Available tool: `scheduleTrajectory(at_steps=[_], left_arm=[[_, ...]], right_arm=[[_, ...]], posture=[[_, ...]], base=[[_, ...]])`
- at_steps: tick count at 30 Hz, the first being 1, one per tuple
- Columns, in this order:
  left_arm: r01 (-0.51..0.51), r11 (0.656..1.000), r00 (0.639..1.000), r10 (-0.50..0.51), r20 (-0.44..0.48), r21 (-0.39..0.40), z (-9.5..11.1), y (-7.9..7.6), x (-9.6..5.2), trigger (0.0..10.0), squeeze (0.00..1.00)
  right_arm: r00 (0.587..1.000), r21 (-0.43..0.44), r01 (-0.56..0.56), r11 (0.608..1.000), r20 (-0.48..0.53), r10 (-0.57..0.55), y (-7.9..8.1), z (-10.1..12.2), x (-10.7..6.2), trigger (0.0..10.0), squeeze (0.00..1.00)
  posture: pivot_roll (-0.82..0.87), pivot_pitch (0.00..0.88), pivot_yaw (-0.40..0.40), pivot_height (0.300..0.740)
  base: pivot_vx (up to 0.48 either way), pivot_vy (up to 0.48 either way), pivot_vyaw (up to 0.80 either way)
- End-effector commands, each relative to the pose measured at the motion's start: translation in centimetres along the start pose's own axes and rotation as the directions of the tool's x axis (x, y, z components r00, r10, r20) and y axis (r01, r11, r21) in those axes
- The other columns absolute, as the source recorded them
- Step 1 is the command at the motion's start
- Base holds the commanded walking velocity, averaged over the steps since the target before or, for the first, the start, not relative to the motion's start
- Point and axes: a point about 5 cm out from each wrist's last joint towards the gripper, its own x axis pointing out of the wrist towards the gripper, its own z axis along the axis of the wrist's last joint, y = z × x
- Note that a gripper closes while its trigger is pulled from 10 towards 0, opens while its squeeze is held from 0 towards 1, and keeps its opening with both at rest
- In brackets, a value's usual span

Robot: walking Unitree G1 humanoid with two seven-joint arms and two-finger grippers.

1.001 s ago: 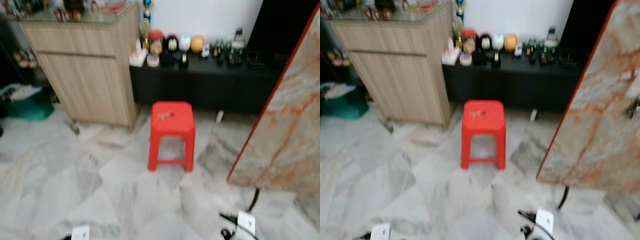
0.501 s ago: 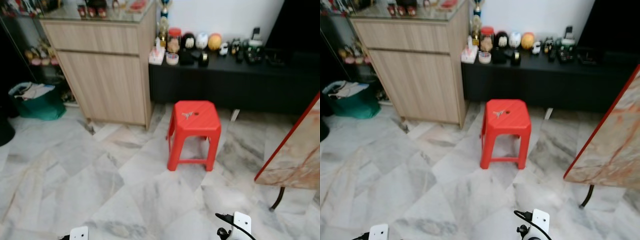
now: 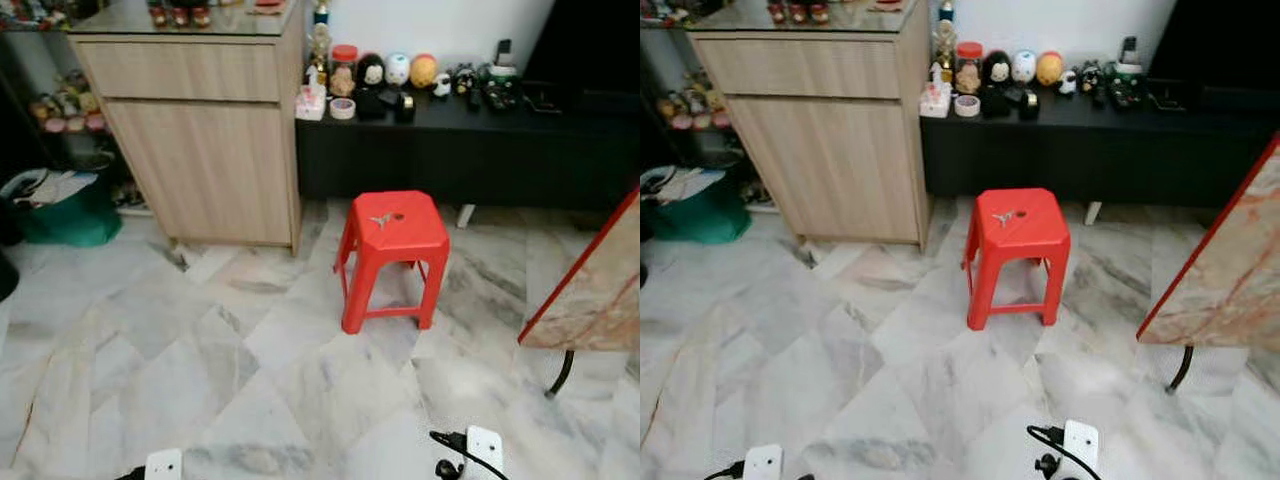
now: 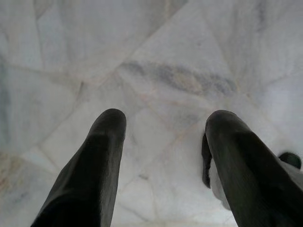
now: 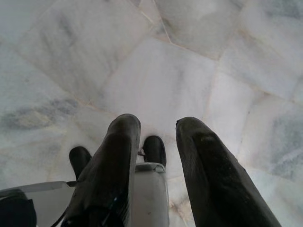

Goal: Hang keys on a hook

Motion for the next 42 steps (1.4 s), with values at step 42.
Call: scheduleTrajectory(at_steps=[42], left_arm=[[0.005,1.000,0.999,-0.005,0.047,0.003,0.61,-0.38,0.04,10.0,0.00]], right_arm=[[0.998,0.032,-0.044,0.999,0.053,0.042,0.88,0.70,0.07,10.0,0.00]], posture=[[0.05,0.058,0.003,0.740]], base=[[0.327,0.000,0.02]])
